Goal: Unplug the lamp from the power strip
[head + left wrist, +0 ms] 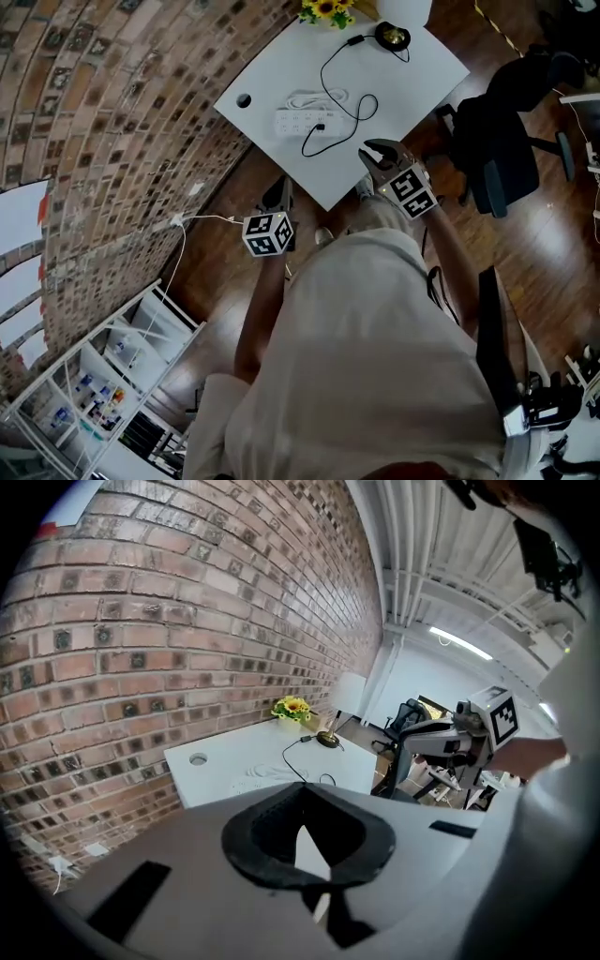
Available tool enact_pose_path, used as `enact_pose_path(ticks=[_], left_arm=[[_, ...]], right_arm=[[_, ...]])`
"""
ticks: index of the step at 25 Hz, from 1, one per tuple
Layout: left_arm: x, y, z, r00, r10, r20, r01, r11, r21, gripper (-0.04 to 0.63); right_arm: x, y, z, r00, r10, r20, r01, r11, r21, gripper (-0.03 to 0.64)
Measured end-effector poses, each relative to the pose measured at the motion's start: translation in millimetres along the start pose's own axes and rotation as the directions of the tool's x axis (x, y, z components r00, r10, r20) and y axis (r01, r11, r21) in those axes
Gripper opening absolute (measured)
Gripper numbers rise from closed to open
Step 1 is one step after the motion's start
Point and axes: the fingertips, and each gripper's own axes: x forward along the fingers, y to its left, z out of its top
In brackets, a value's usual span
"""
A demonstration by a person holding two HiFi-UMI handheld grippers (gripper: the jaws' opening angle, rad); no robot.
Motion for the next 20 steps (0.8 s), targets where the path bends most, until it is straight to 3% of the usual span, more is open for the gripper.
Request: enact_pose_path(ticks=[8,16,20], left_arm=[[31,2,9,0.996,0.067,-0.053,-0.069,0.997,-0.034,0.006],[55,4,20,0.987,0.139,-0.086,-0.15,0.98,-0.132,0.006],[64,6,24,0.981,0.167,-0.094,-0.179,0.973,-0.143,0.006]], right_arm=[[31,-39,7,0.996,0.083,-0.036,-0.085,0.995,-0.059,0.06],[68,-69,-20,0.981,0.182,-0.064,-0.186,0.98,-0.067,0.048],[92,-80,-48,0.966,0.216,-0.139,-0.229,0.97,-0.084,0.046]])
